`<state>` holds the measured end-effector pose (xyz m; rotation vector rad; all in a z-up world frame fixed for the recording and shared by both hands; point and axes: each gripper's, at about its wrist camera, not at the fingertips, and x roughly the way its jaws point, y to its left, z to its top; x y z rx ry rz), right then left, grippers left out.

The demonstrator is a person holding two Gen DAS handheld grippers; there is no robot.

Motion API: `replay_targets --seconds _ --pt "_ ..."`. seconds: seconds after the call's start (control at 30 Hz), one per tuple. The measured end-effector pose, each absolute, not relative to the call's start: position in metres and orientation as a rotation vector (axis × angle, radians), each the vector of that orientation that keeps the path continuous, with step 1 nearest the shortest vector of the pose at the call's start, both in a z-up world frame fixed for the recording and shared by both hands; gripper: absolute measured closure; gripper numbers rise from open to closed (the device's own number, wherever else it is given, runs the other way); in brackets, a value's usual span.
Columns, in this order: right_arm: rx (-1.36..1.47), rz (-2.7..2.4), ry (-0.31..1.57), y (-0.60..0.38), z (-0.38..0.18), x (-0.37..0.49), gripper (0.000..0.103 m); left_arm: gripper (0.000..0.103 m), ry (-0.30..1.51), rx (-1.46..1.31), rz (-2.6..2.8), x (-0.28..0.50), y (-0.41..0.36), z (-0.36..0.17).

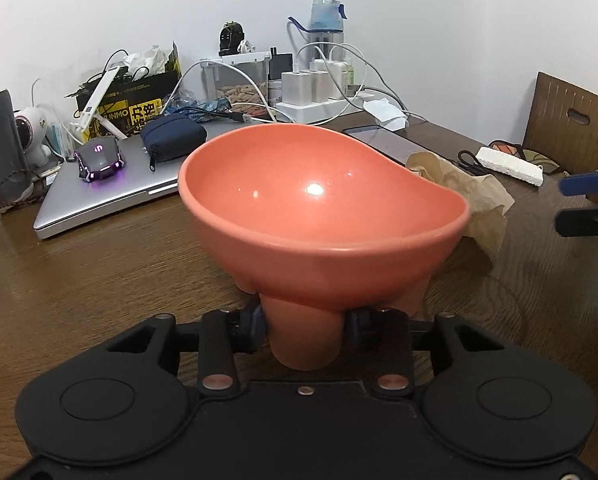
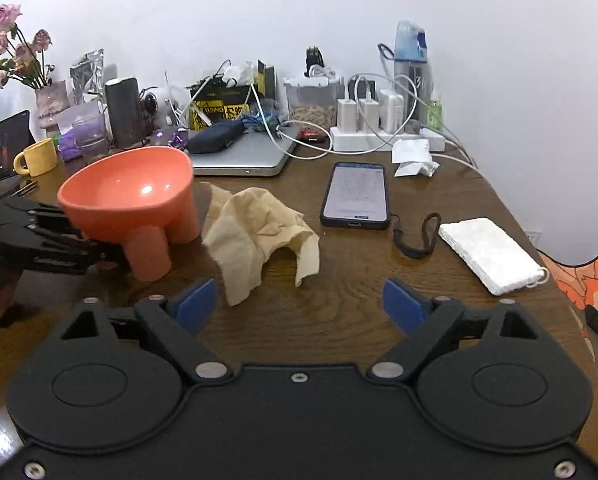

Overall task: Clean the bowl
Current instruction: 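Grasp the bowl's foot with the left gripper and lift it, then grasp the crumpled tan paper towel with the right gripper, then tilt the bowl with the left gripper while the right gripper brings the towel inside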

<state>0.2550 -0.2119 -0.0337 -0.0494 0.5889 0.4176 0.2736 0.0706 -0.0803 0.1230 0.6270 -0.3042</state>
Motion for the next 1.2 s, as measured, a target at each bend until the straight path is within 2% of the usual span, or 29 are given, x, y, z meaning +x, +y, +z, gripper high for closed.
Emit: replay_targets --seconds 0.07,0.1,0.23,0.63,0.67,0.7,0.77,0.93,1.1,1.2 --pt "-0.088 0.450 0.587 -0.207 -0.032 0.263 0.013 0.065 0.627 0.119 -0.306 0.273 0.072 -0.080" --pt "-0.116 0.479 0.567 -0.205 -0.031 0.266 0.018 0.065 0.628 0.118 -0.308 0.273 0.072 -0.080" --pt "-0.245 0.631 0.453 -0.195 -0.025 0.276 0.019 0.065 0.627 0.120 -0.311 0.273 0.072 -0.080" --pt "-0.408 0.731 0.631 -0.154 -0.039 0.339 0.021 0.065 0.626 0.129 -0.328 0.273 0.080 -0.078" --pt "-0.403 0.722 0.645 -0.153 -0.042 0.341 0.036 0.065 0.626 0.130 -0.327 0.273 0.080 -0.078" --pt "-0.398 0.714 0.658 -0.151 -0.045 0.343 0.068 0.065 0.624 0.135 -0.324 0.273 0.079 -0.078" --pt "-0.387 0.698 0.652 -0.151 -0.050 0.339 0.100 0.065 0.621 0.144 -0.319 0.272 0.078 -0.078" --pt "-0.441 0.683 0.555 -0.152 -0.041 0.319 0.100 0.064 0.588 0.212 -0.293 0.265 0.068 -0.077" --pt "-0.784 0.740 0.305 -0.142 -0.018 0.263 0.100 0.061 0.493 0.429 -0.244 0.250 0.042 -0.080" --pt "-0.888 0.789 0.242 -0.138 -0.006 0.242 0.100 0.060 0.441 0.549 -0.215 0.244 0.028 -0.085"
